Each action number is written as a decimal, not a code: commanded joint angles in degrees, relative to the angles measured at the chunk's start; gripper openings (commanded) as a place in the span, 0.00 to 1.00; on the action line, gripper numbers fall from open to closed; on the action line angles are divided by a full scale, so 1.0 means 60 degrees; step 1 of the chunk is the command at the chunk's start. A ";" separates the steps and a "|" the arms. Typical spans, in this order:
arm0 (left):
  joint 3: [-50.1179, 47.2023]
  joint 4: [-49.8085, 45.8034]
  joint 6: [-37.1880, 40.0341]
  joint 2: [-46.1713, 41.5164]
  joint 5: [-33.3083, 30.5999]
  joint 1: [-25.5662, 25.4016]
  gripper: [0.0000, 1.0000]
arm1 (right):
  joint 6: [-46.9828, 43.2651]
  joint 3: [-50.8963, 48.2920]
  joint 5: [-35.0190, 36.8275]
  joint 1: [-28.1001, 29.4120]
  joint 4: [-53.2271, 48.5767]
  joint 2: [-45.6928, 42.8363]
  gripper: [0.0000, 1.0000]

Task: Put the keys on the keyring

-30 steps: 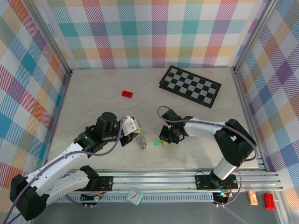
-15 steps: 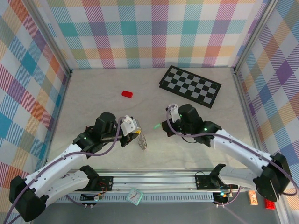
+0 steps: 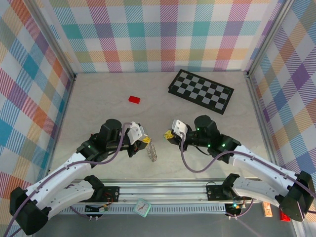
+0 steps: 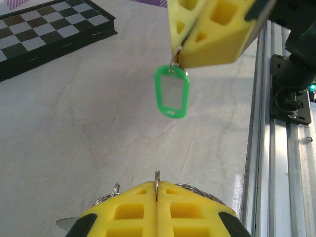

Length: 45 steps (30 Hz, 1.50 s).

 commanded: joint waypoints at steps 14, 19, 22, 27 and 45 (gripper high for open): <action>0.0256 0.0454 -0.0199 0.0287 0.0748 0.0052 0.00 | -0.4469 -0.0326 0.1273 0.1292 0.1558 0.0914 0.00; 0.0261 0.0417 -0.0129 0.0340 0.0748 0.0052 0.00 | -0.4719 -0.0388 0.1363 0.1449 0.1641 0.1051 0.00; 0.0245 0.0417 -0.0075 0.0370 0.0733 0.0052 0.00 | -0.4898 -0.0492 0.1447 0.1556 0.1853 0.1065 0.00; 0.0300 0.0422 -0.0118 0.0470 0.0781 0.0052 0.00 | -0.5329 -0.0569 0.1779 0.1773 0.2224 0.1179 0.00; 0.0636 -0.0015 -0.0403 0.0716 0.0704 0.0052 0.00 | -0.5980 -0.0642 0.2137 0.2055 0.2370 0.1271 0.00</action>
